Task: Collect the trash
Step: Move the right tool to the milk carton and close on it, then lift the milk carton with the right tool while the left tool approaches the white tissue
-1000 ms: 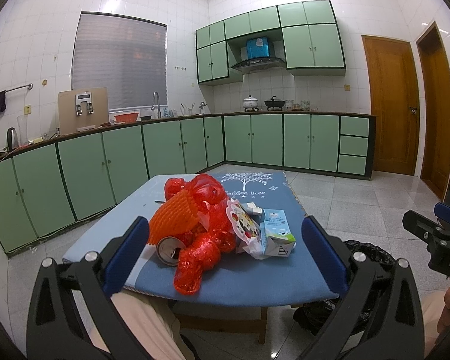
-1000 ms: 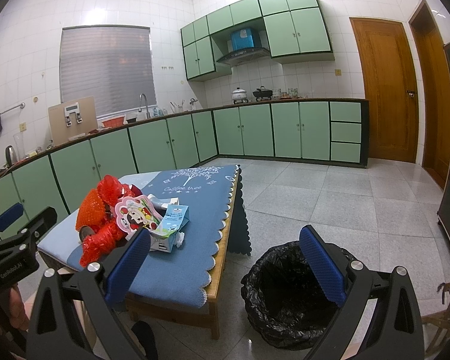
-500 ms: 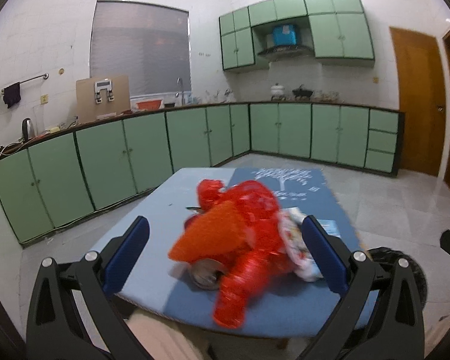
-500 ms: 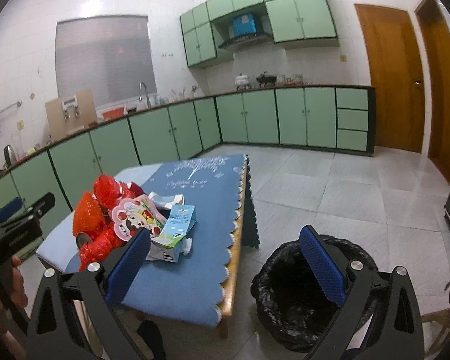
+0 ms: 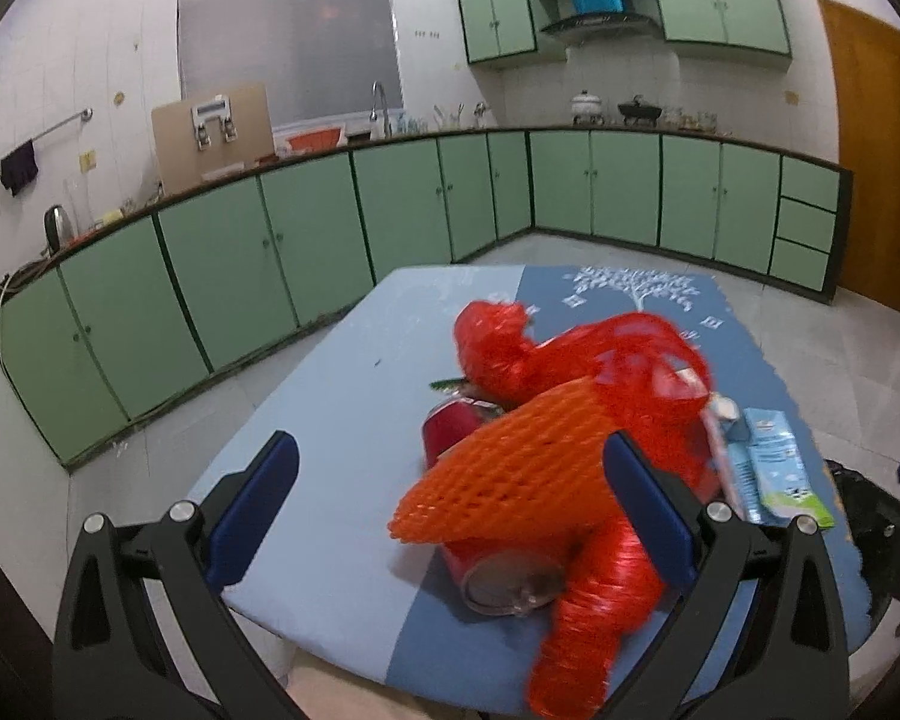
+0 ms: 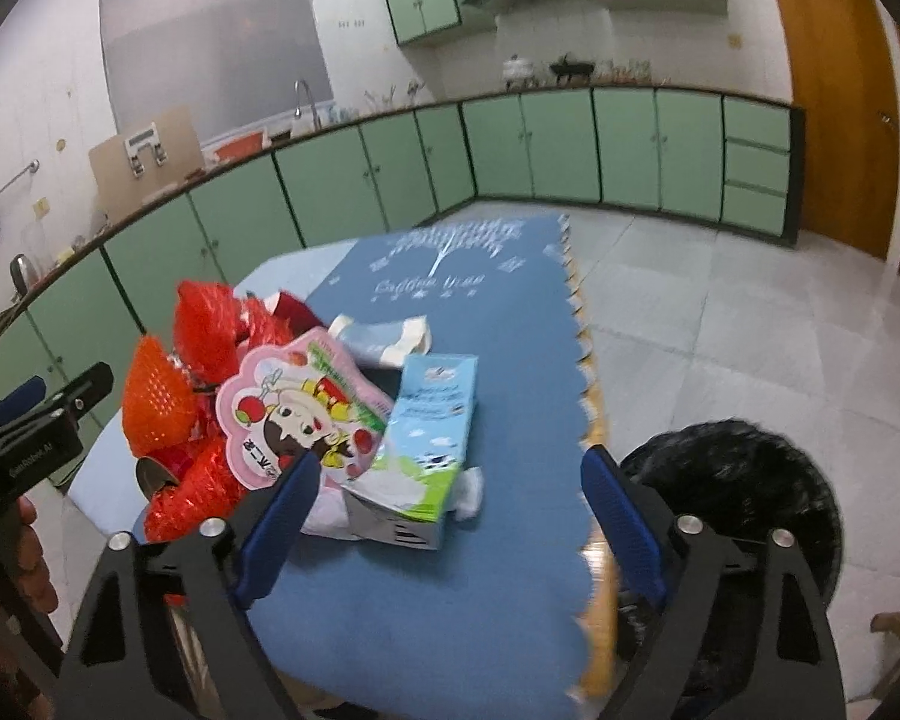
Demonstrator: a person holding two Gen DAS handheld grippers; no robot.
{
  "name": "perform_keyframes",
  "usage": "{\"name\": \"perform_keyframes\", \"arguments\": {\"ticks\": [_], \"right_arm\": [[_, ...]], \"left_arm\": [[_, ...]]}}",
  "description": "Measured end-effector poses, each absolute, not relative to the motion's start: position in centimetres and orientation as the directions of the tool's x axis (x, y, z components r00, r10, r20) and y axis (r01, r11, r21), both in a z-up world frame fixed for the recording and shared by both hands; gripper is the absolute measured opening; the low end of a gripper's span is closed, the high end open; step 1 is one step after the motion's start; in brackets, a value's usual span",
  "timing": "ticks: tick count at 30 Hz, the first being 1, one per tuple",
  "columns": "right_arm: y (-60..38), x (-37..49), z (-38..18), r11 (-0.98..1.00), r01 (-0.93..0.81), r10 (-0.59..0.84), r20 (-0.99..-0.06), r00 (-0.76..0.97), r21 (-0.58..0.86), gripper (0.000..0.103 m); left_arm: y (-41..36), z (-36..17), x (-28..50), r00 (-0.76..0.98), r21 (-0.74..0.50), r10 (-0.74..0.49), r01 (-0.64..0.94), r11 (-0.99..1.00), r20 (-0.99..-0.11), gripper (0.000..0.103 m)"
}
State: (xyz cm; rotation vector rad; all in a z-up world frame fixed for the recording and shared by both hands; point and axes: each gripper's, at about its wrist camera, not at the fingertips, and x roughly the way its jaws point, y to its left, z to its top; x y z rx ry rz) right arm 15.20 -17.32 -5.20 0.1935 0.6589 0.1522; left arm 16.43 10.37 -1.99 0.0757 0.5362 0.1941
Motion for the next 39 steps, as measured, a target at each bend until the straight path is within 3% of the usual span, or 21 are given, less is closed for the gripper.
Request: {"name": "perform_keyframes", "arguments": {"ticks": [14, 20, 22, 39], "right_arm": [[-13.4, 19.5, -8.2, 0.973, -0.078, 0.21, -0.69, 0.693, 0.217, 0.084], [-13.2, 20.6, -9.1, 0.975, -0.057, 0.198, -0.717, 0.669, 0.216, 0.068], [-13.2, 20.7, -9.3, 0.974, -0.058, 0.202, -0.724, 0.66, 0.219, 0.055], [-14.6, 19.6, -7.7, 0.971, -0.047, 0.201, -0.693, 0.692, 0.235, 0.047]], "left_arm": [[11.9, -2.9, 19.5, 0.798, 0.099, 0.182, -0.153, 0.983, -0.574, 0.098], [12.3, -3.3, 20.1, 0.796, 0.097, 0.175, -0.146, 0.984, -0.579, 0.098], [12.5, -3.5, 20.4, 0.793, 0.089, 0.172, -0.148, 0.985, -0.585, 0.098], [12.6, -3.6, 20.0, 0.789, 0.077, 0.158, -0.139, 0.987, -0.594, 0.098]]}}
